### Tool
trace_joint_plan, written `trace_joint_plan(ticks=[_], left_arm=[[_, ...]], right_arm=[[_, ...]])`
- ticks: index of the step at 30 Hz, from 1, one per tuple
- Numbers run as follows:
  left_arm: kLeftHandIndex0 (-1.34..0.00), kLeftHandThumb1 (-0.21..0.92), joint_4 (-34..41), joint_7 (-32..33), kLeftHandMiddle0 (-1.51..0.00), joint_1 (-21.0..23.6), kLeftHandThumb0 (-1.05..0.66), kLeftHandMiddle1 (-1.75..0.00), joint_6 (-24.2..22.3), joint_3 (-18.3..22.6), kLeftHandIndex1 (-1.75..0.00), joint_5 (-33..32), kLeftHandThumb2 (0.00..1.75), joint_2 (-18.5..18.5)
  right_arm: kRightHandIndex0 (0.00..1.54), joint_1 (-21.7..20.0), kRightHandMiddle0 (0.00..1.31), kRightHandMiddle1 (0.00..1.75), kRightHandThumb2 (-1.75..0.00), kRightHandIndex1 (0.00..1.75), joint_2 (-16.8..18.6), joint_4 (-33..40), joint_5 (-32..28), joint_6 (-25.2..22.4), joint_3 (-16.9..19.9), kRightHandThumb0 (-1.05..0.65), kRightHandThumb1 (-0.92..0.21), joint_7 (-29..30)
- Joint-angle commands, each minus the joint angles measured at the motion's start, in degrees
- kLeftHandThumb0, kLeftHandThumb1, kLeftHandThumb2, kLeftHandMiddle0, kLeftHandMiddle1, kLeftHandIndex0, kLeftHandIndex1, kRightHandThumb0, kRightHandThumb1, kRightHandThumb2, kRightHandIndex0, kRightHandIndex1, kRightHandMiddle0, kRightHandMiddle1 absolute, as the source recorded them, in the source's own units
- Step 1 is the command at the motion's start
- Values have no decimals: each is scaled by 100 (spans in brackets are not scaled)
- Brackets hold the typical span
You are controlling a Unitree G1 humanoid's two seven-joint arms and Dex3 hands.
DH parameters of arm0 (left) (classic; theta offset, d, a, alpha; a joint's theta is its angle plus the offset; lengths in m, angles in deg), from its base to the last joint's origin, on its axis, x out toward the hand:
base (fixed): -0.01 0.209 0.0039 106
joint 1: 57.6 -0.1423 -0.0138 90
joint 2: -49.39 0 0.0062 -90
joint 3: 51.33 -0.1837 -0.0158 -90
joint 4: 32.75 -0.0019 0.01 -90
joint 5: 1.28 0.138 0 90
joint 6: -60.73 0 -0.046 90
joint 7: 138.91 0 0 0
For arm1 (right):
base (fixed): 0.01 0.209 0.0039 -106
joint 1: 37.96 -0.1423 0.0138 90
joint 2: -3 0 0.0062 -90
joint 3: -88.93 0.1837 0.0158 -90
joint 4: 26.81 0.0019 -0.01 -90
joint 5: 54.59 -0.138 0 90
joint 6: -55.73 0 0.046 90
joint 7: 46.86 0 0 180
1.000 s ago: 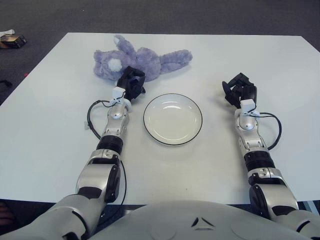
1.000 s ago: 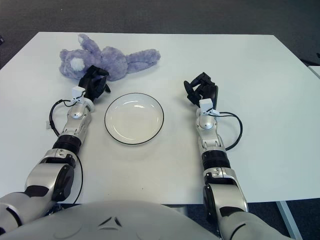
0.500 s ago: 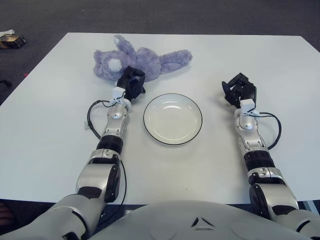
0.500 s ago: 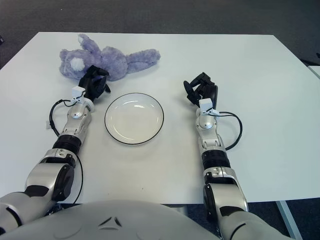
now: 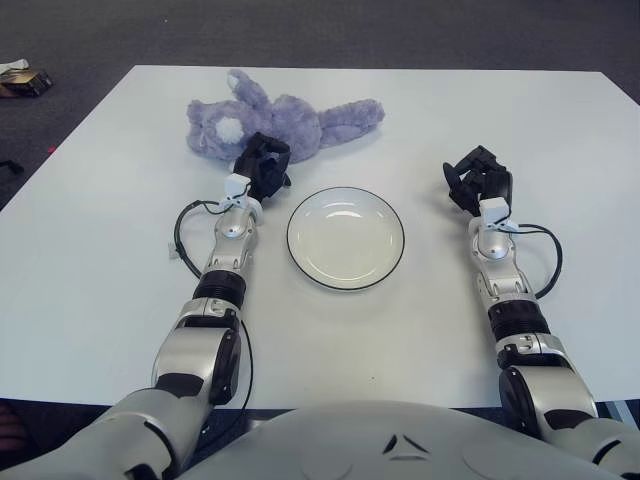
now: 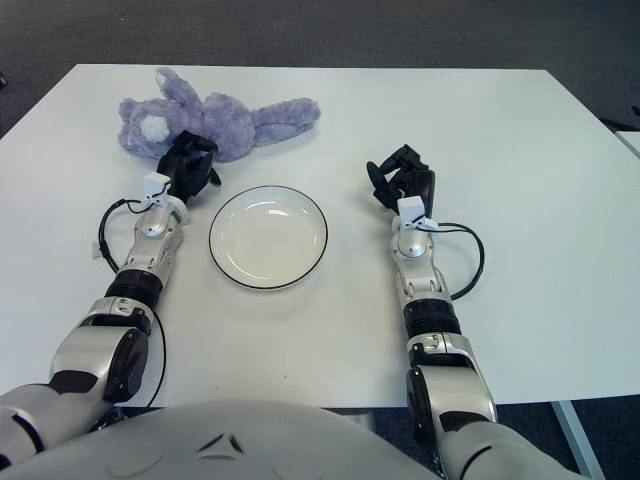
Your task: Put the doll into the plate.
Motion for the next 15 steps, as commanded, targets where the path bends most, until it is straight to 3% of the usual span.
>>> trace_joint_plan(ticks=[1,15], left_arm=[[-43,92,-319,-8,-80,-512,-36,-175,95,-19,-151,58,30,-31],[-44,92,-239,185,-79,-551,-36,-175,576,-13,-151,146,30,11]], right_arm=[[88,480,76,175,-43,175,38,-416,91,38,-44,-39,-92,5],[89,467,77,175,-43,175,30,-467,103,57,-72,-39,-92,12]])
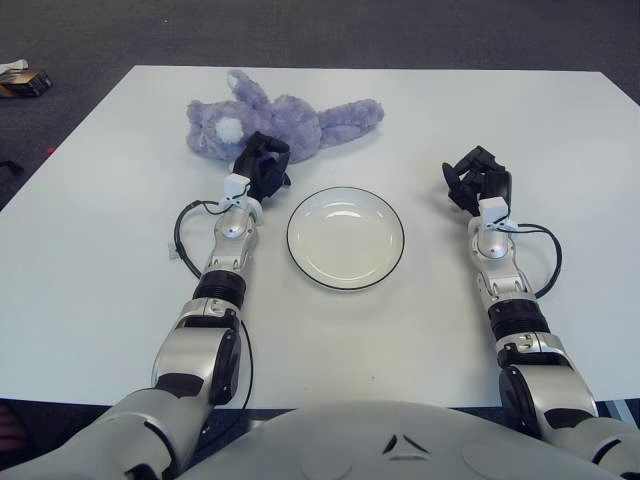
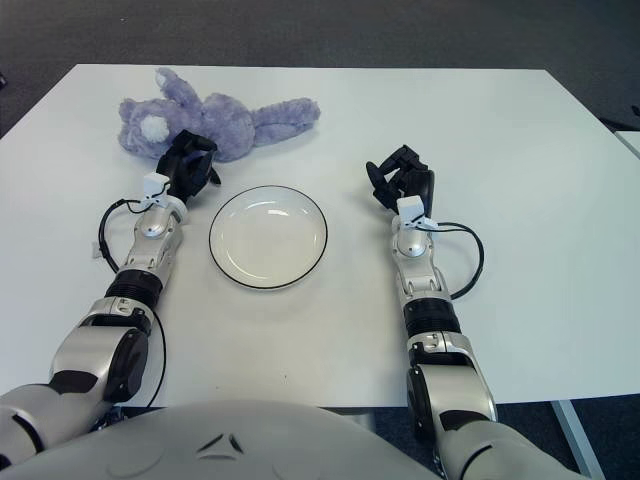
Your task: Put the doll into the plate.
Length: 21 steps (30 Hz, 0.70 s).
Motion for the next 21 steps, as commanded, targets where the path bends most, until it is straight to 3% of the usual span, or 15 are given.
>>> trace_joint_plan(ticks=[1,21], left_arm=[[-44,92,-265,154,-78,-534,-36,-174,307,3,-151,164,30,26],[-45,92,-353,886,-74,-486,-36,-170,1036,8,-149,551,29,144]], right_arm=[[89,489,77,175,-43,175,42,-417,103,57,-54,-39,-92,10],[90,451,78,175,-43,175,-2,-428,72,10,-95,-39,-92,-55]])
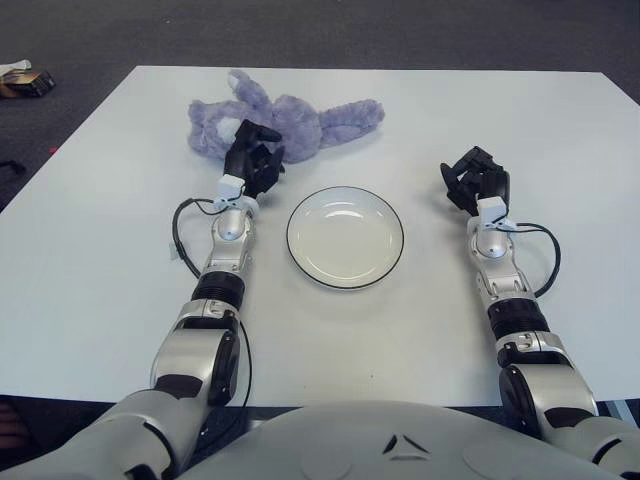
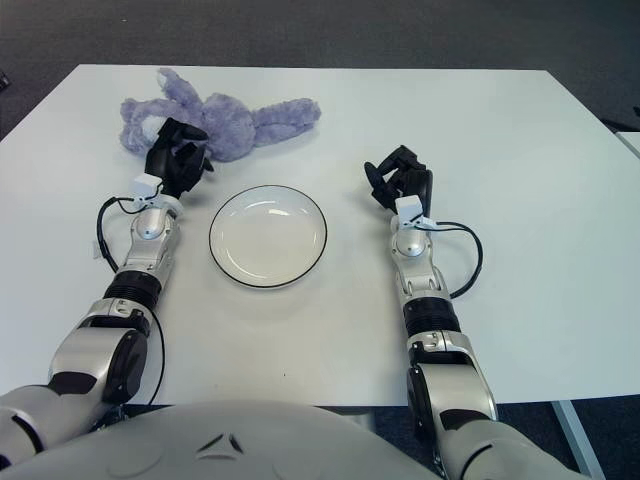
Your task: Put the doll into the plate.
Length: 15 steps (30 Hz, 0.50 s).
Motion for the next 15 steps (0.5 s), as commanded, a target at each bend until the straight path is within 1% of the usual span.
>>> trace_joint_plan(ticks=[1,6,15], left_arm=[[-45,92,-337,180,-74,-475,-36,-169,136,-33,-149,224,29,60],[-44,92,-343,281,-74,-418,-36,-168,237,-50,-150,327,29,100],[-44,92,-338,307,-74,-262,-36,-168,523,-60,-150,398,29,241]], right_arm=[[90,472,79,175,-43,175,9,-406,73,10,-21,-39,-92,-35],[90,430,79,175,-43,175,-16,-443,67,6,-23,-39,-92,-73],[90,168,79,175,-43,175,-175,-353,17,-110,26,-39,-92,-303]])
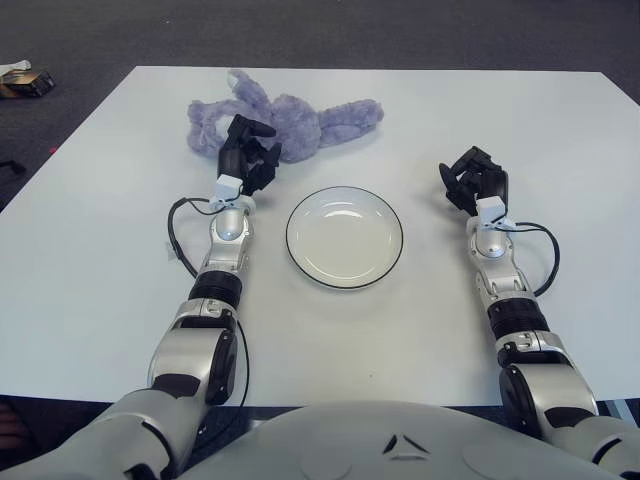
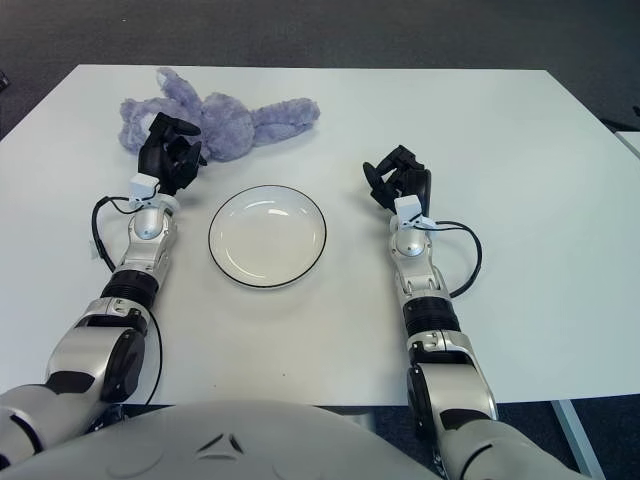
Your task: Put the doll into the plate.
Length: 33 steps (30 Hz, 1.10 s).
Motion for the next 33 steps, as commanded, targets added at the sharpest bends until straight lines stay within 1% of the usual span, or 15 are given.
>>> trace_joint_plan(ticks=[1,6,8,10,13,16,17,20,22,23,25,26,29,33], left_arm=[[-44,92,-273,37,-74,-325,-36,-168,171,3,-150,102,30,122],[-43,92,-277,-24,-74,-271,-36,-169,244,-15,-151,97,30,186],[-43,92,-30,-411,-73,-191,-36,-169,657,-98,-151,89,30,509],[-43,92,63,-602,-71,-96,-36,-168,955,-132,-150,122,30,737],[-43,92,-14,-643,-70,-7,-36,-167,1149,-117,-150,163,30,844],[-44,92,-96,-145,-69,205,-36,-166,1441,-65,-150,654,29,1006],[-44,92,-124,-47,-68,243,-36,-166,1496,-59,-150,749,29,1035],[-44,92,-181,380,-65,335,-36,-164,1615,-120,-149,1299,29,1215],[-44,92,-236,534,-65,365,-36,-163,1659,-143,-149,1445,29,1246],[-44,92,-224,762,-64,430,-36,-163,1689,-233,-149,1849,29,1448],[-45,92,-219,1092,-59,519,-19,-156,1731,-364,-135,2384,26,1715],[-46,92,-231,1211,-57,545,-12,-153,1744,-405,-129,2531,24,1779],[-46,92,-301,1479,-55,585,-5,-148,1772,-495,-123,2717,23,1836],[-46,92,-374,1707,-54,624,-2,-146,1780,-599,-121,2816,22,1886]], right_arm=[[90,239,79,175,-43,175,-60,-279,21,-33,30,-39,-92,-71],[90,192,78,175,-43,175,-73,-333,19,19,34,-39,-92,-77],[90,157,78,175,-43,175,-87,-360,30,72,27,-38,-92,-77],[89,132,77,175,-43,175,-101,-379,44,98,16,-38,-92,-81],[89,119,77,175,-43,175,-113,-390,55,106,6,-38,-92,-87],[89,73,77,175,-43,175,-152,-440,134,165,-48,-38,-92,-69],[89,64,77,175,-43,175,-158,-452,147,176,-60,-38,-92,-62],[89,51,77,175,-43,175,-172,-476,169,204,-82,-38,-92,-45],[90,46,77,175,-43,175,-177,-490,171,218,-88,-38,-92,-39],[90,41,77,175,-43,175,-179,-491,177,222,-94,-38,-92,-35],[90,35,76,175,-43,175,-181,-494,188,231,-101,-38,-92,-31],[90,33,76,175,-43,175,-182,-497,192,236,-102,-38,-92,-31],[90,31,76,175,-43,175,-182,-507,204,253,-99,-38,-92,-32],[90,29,76,175,-44,175,-181,-519,226,274,-94,-38,-92,-31]])
